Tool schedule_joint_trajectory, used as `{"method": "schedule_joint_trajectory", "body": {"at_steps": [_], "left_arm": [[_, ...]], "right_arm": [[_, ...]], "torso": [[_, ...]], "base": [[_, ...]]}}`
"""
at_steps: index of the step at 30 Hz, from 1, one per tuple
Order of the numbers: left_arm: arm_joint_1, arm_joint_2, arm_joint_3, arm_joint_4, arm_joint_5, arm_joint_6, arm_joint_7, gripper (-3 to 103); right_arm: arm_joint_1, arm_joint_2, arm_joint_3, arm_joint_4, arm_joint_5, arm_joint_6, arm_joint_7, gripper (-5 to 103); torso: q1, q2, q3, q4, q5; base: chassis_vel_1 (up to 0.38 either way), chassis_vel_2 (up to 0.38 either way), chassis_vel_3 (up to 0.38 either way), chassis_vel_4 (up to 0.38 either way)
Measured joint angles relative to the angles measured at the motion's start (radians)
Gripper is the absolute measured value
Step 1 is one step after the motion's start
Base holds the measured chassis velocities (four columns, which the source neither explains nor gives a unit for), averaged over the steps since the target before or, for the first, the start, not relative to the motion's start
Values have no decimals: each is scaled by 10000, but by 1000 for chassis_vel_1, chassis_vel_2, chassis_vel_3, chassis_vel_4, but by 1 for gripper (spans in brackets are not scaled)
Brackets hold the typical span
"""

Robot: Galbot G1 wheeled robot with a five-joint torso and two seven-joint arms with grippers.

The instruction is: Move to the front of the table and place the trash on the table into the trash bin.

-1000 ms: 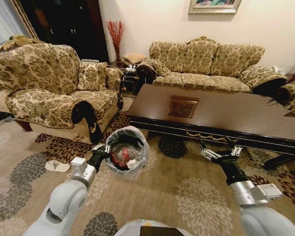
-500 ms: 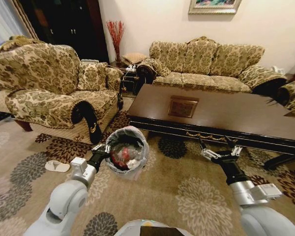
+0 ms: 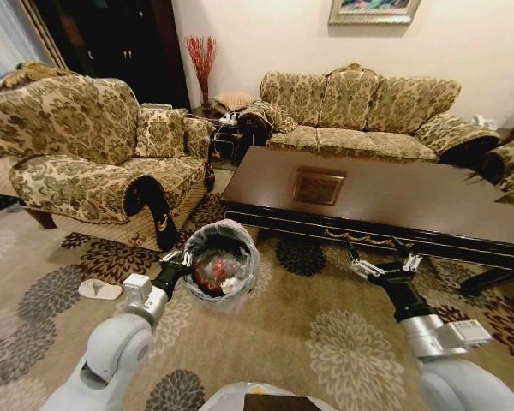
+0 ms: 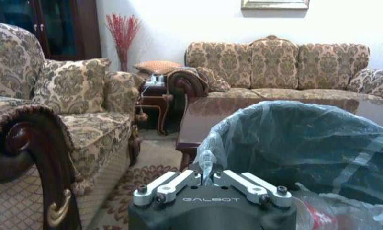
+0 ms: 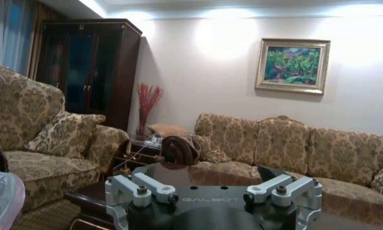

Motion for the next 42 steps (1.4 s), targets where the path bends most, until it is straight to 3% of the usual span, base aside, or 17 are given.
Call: {"method": "schedule_joint_trajectory", "body": {"at_steps": [9, 28, 42], "left_arm": [[0, 0, 0, 0, 0, 0, 0, 4], [0, 0, 0, 0, 0, 0, -1, 4], [3, 0, 0, 2, -29, -49, -11, 4]], "right_arm": [[0, 0, 0, 0, 0, 0, 0, 100], [1, 0, 0, 0, 0, 0, 0, 100], [4, 1, 6, 1, 9, -26, 5, 100]], "torso": [[-45, -94, -49, 0, 0], [-349, -902, -550, 1, 0], [-390, -1037, -647, 3, 0]], "base": [[0, 0, 0, 0], [0, 0, 0, 0], [-7, -8, -8, -12]]}}
